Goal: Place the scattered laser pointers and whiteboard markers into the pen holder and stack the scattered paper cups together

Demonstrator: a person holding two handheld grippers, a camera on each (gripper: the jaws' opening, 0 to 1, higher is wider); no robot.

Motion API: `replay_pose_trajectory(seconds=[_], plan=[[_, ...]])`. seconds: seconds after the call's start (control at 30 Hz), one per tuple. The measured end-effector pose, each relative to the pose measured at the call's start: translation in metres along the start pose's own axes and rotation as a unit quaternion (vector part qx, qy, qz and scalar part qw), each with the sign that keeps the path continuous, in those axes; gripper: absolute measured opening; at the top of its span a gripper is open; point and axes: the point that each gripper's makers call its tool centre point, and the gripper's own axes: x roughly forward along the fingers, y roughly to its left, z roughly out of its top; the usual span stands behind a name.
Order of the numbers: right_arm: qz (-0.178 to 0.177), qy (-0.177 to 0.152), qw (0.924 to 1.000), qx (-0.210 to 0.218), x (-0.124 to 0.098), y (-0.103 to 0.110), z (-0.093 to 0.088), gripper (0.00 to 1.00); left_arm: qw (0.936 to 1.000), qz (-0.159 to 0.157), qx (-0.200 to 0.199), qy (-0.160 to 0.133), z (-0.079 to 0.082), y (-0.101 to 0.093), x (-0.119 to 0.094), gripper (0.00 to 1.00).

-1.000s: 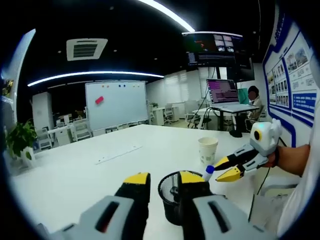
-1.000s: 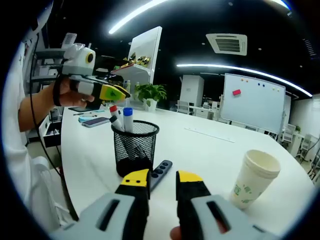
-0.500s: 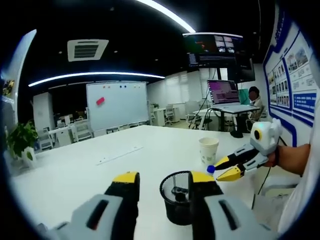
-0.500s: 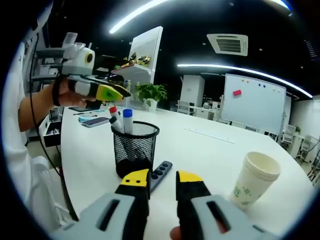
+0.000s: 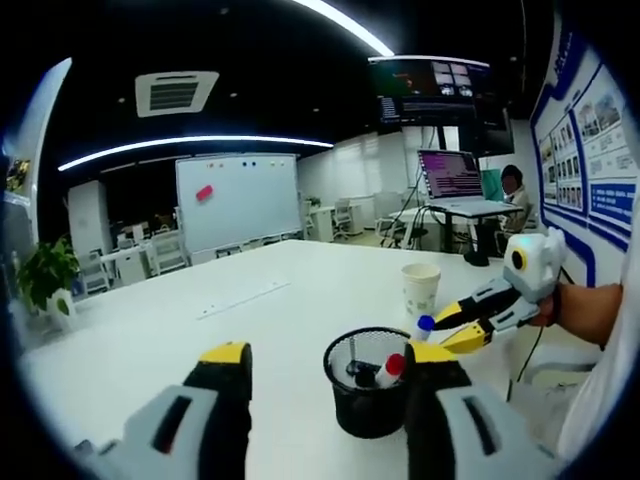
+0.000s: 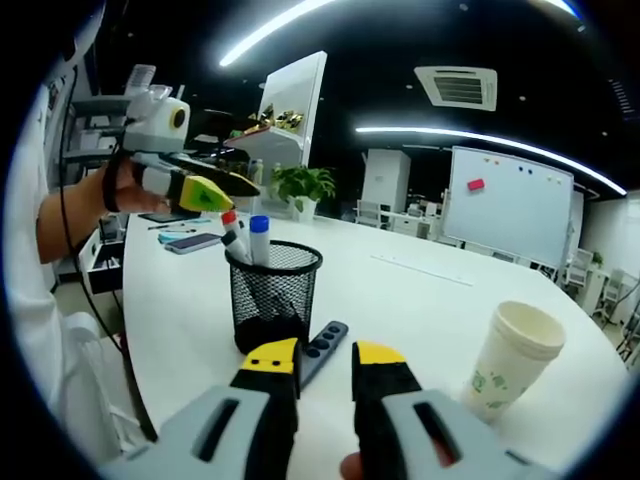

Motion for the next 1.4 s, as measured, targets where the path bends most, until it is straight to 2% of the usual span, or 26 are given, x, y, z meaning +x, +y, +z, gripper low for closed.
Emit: replay_pose_trajectory(seconds=[0.27,1.17,1.4], plan=[[0.001,0.002,1.0000,0.004,0.001,0.001,-0.001,0.21,0.9999,-0.004,-0.003,0.011,-0.006,-0.002,-0.002,0.65],[0.003,0.038,0.9991,0.017,0.004,0.003,-0.020,0.23,0.9998,-0.008,0.003,0.017,-0.014,-0.006,-0.010,0.65],[-0.002,0.038,0.9992,0.014,0.003,0.001,-0.021,0.24,0.9997,-0.010,0.004,0.021,-0.018,-0.007,-0.011,0.65]])
